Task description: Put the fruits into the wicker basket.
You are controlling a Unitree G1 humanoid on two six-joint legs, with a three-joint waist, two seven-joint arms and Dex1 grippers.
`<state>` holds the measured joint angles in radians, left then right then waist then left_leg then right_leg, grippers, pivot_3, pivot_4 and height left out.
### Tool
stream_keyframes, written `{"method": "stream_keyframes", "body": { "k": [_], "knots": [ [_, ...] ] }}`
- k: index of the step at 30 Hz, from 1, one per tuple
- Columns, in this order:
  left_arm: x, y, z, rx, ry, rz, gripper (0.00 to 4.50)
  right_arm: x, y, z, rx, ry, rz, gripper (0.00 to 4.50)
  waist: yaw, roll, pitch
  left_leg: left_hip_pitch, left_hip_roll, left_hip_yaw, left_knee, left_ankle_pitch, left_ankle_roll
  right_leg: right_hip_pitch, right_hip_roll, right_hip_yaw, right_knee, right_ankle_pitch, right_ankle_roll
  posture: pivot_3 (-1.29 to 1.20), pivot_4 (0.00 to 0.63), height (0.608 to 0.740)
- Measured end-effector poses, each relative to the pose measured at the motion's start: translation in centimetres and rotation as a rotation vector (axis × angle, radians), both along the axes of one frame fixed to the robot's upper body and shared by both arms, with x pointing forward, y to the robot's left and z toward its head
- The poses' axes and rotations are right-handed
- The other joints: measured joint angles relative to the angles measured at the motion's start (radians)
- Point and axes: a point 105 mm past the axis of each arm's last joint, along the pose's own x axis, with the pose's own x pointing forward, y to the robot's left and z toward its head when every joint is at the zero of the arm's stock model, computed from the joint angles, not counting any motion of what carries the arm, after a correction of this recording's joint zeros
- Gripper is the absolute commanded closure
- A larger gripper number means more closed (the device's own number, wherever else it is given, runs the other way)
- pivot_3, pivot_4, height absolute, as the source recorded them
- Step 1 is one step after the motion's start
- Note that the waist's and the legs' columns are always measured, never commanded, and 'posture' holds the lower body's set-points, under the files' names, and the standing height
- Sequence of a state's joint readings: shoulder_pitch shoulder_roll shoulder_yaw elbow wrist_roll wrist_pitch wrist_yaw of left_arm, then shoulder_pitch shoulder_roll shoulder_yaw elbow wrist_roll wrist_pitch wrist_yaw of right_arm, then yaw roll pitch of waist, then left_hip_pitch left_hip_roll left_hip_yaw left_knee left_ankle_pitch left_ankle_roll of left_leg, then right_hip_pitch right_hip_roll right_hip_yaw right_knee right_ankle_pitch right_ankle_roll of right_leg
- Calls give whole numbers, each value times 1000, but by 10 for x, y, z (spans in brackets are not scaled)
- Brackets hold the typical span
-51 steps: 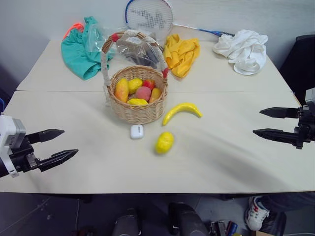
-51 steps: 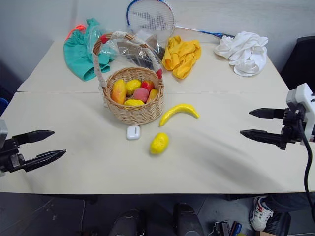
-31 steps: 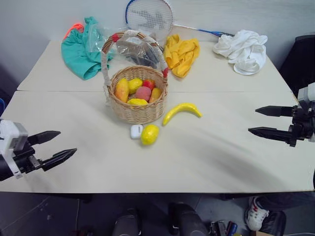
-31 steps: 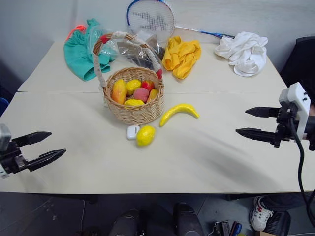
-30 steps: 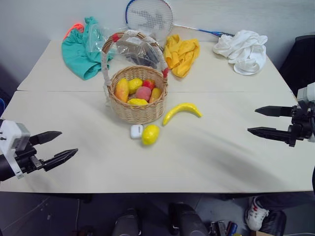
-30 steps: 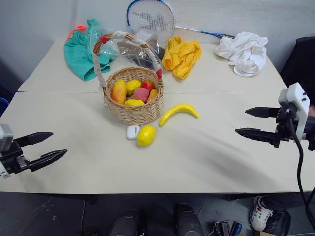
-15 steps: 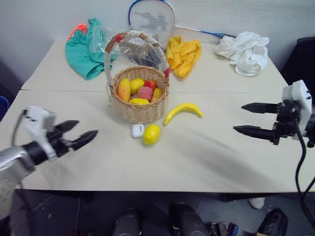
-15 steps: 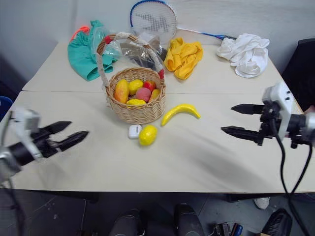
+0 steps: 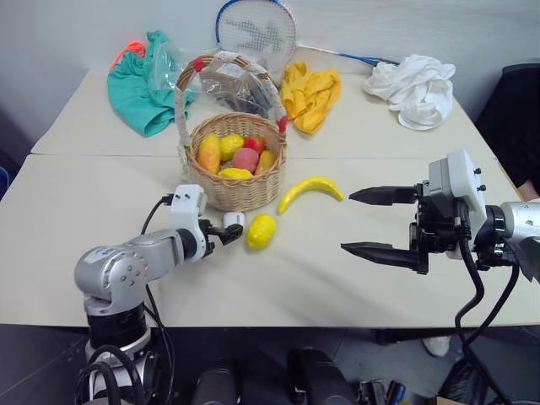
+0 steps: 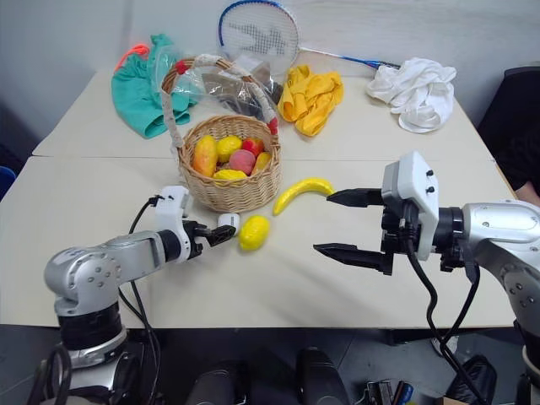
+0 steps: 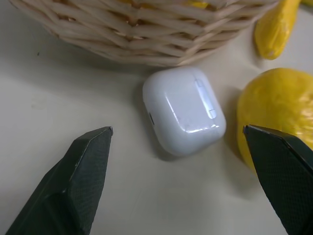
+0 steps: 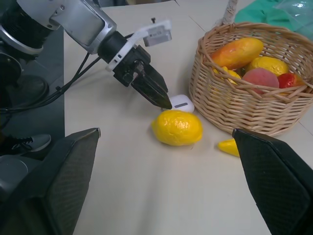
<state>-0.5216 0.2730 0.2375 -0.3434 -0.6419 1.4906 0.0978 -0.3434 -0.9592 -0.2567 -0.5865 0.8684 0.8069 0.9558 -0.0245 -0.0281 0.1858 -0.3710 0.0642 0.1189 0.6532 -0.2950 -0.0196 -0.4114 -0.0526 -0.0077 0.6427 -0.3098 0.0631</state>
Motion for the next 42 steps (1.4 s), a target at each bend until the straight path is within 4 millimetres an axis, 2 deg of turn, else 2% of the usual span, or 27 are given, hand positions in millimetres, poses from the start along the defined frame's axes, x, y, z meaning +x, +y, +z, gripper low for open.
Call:
{"method": "stream_keyframes", "body": {
  "k": [10,13,20,26,27,28,35,41,42],
  "knots": [
    [25,-19,-1,-9,11,-32,21,-6,-5,-3,22,-4,-57,33,23,0,0,1,-2,-1,1,1,1,2,-2,0,1,0,0,0,150,740],
    [30,-21,-3,9,4,-47,580,-7,-4,-4,23,-4,-61,0,27,0,-1,1,-3,-2,1,2,2,2,-4,-1,1,0,0,0,150,740],
    [33,-16,-1,39,-6,-73,2729,-9,0,-5,59,-9,-62,0,25,0,-2,1,-2,-2,0,1,3,2,-4,-2,0,0,0,0,150,740],
    [32,-20,1,42,-19,-102,4205,-8,0,-4,74,-26,-72,0,25,0,-2,1,-3,-2,-1,1,4,3,-6,-3,-1,0,0,0,150,740],
    [32,-20,1,44,-21,-102,3816,-8,0,-4,74,-27,-72,0,24,0,-2,1,-3,-2,-1,0,5,3,-6,-2,-1,0,0,0,150,740],
    [32,-19,2,47,-22,-100,3738,-8,0,-4,74,-29,-72,0,23,0,-2,1,-3,-2,-1,0,5,3,-6,-2,-1,0,0,0,150,740],
    [25,-19,-1,41,20,-117,1676,-7,3,-7,67,-34,-63,0,19,0,-2,1,-2,-2,-2,0,5,2,-5,-2,-1,0,0,0,150,740],
    [8,-12,1,114,45,-198,28,-7,4,-8,65,-35,-59,0,13,-1,-2,1,-2,-1,-4,2,1,1,-4,-2,-2,0,0,0,150,740],
    [4,-9,1,142,48,-234,28,-7,4,-7,66,-36,-60,0,10,-1,-2,1,-2,-1,-4,2,1,1,-4,-2,-1,0,0,0,150,740]
  ]
}}
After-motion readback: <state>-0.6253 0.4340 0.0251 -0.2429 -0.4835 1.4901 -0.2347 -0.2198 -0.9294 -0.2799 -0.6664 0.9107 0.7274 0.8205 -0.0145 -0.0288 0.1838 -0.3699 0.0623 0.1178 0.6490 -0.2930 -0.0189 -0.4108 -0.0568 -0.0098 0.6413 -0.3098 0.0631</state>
